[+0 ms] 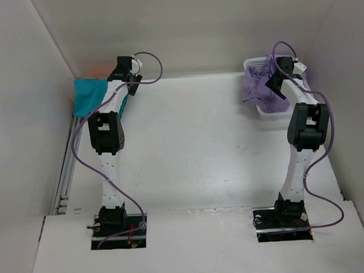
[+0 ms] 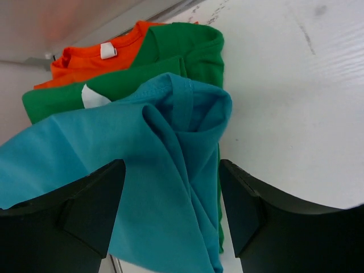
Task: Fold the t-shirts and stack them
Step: Grab crumpled tshirt from the corner of the board with the right arm
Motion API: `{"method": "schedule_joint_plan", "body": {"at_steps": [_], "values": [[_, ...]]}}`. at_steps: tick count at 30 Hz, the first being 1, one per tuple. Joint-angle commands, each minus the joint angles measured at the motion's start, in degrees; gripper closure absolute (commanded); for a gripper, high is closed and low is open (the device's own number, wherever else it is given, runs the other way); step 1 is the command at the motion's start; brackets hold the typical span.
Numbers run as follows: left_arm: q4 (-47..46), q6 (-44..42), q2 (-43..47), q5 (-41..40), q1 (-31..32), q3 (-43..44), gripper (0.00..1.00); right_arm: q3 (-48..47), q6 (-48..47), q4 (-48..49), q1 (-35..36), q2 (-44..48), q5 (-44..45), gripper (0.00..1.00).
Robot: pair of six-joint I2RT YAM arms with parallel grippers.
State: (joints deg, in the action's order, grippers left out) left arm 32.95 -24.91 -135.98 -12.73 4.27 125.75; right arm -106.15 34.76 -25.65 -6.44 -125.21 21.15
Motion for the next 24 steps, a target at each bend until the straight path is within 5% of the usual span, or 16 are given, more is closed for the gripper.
{"method": "schedule_joint_plan", "body": {"at_steps": [1,11,18,24], "values": [[-5.4,-3.6,-2.0,-7.3,0.7,3.2,0.35,-3.1,0.8,-2.2,0.8,-0.8,5.4,0.31],[-14.1,-9.7,-5.8,-11.5,1.8,2.3,0.39,-12.1,-7.0,-9.2,0.6,-7.9,10.4,0.27],[-14.0,-8.7,-4.6,-9.2,1.0,-2.0,0.82,-18.6,-8.8,-14.0,0.8,-13.6,4.3,0.23],[-13.2,-7.2,-1.6,-5.7,1.6,-4.1,0.93,-24.3,-8.7,-19.0,0.5,-18.2,-1.4,0.4]]}}
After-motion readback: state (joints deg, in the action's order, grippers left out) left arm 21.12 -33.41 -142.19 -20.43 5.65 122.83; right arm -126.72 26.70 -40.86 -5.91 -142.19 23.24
